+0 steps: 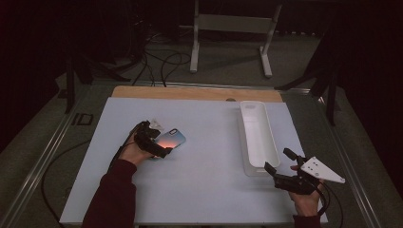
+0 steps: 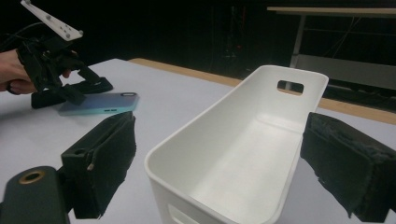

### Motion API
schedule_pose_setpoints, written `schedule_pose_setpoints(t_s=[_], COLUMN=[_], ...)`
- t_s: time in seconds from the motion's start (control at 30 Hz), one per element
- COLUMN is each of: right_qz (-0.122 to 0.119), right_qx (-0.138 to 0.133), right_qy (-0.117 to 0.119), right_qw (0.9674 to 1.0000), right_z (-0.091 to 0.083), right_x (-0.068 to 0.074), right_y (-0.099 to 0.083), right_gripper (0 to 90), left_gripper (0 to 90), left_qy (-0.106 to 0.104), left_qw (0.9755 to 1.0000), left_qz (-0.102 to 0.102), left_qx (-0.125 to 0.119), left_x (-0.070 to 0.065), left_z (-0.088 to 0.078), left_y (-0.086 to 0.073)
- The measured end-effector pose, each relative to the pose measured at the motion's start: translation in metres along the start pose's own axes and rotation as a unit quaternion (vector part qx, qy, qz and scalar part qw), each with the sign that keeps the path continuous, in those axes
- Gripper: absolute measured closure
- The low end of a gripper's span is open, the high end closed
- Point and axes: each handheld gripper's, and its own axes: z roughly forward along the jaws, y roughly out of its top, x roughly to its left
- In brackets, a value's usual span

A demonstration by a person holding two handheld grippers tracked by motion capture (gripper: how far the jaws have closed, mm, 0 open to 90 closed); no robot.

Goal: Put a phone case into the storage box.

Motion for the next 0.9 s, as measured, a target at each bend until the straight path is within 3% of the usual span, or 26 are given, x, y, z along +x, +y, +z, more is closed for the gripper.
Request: schedule_pose_setpoints(t_s=[0.37,0.67,0.9], right_qz=[0.001,0.0,0.0], right_qx=[-0.004,-0.004,-0.004], right_qy=[-0.001,-0.001,-0.001], right_qw=[1.0,1.0,1.0], right_z=[-0.002,-0.002,-0.001], right_x=[-0.001,-0.001,0.0], right_y=[0.0,0.001,0.001], right_gripper=[9.9,9.9,9.9], left_gripper=[6.7,11.7,16.8], left_qy=[-0.008,-0.005,-0.003], left_qw=[0.9988,0.9982,0.9975], left_qz=[0.003,-0.003,0.004], left_qx=[0.048,0.06,0.071], left_x=[0.003,0.006,0.003], left_z=[0.02,0.022,0.021], left_y=[0.0,0.0,0.003])
